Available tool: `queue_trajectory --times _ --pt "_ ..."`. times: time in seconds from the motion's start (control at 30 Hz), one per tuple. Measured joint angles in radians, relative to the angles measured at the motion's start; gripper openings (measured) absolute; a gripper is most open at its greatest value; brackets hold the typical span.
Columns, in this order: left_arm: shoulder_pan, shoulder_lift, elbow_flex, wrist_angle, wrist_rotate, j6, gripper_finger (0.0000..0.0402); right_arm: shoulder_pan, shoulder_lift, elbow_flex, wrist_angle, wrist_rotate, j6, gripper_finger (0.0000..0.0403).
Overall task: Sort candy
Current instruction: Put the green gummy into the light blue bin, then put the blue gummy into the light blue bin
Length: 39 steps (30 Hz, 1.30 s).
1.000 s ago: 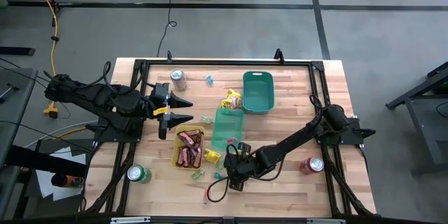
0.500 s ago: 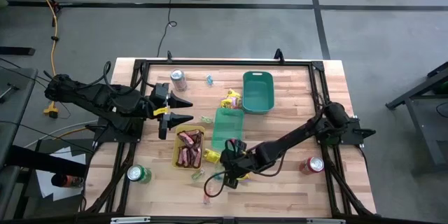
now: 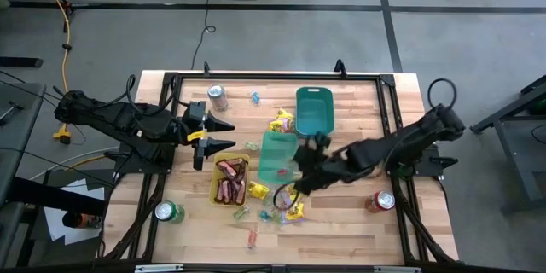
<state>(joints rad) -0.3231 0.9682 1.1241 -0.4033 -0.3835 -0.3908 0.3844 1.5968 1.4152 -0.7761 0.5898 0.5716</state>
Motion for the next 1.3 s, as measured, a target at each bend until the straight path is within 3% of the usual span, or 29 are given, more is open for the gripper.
queue_trajectory --times 0.17,0.4,0.47,0.63,0.87,1.1,1.3 --pt "0.0 0.0 0.0 0.0 -0.029 0.001 0.0225 -0.065 -0.061 -0.115 0.064 -0.037 -0.003 0.0001" --pt "0.0 0.0 0.0 -0.001 -0.031 0.0 0.0225 -0.155 -0.056 -0.358 0.539 -0.215 -0.004 0.0001" --pt "0.0 0.0 0.0 -0.001 -0.032 0.0 0.0225 -0.176 -0.055 -0.39 0.598 -0.24 0.01 0.0001" --pt "0.0 0.0 0.0 0.001 -0.032 0.0 0.0225 -0.222 -0.053 -0.404 0.562 -0.27 0.04 0.0037" --pt "0.0 0.0 0.0 0.005 -0.07 0.0 0.0225 -0.235 -0.053 -0.404 0.563 -0.284 0.137 0.0153" --pt "0.0 0.009 0.001 0.079 -0.084 0.0 0.0225 -0.235 -0.116 -0.394 0.555 -0.367 0.038 0.0217" --pt "0.023 0.085 0.002 0.195 -0.331 -0.125 0.0225 -0.236 -0.277 -0.386 0.538 -0.324 -0.122 0.0222"
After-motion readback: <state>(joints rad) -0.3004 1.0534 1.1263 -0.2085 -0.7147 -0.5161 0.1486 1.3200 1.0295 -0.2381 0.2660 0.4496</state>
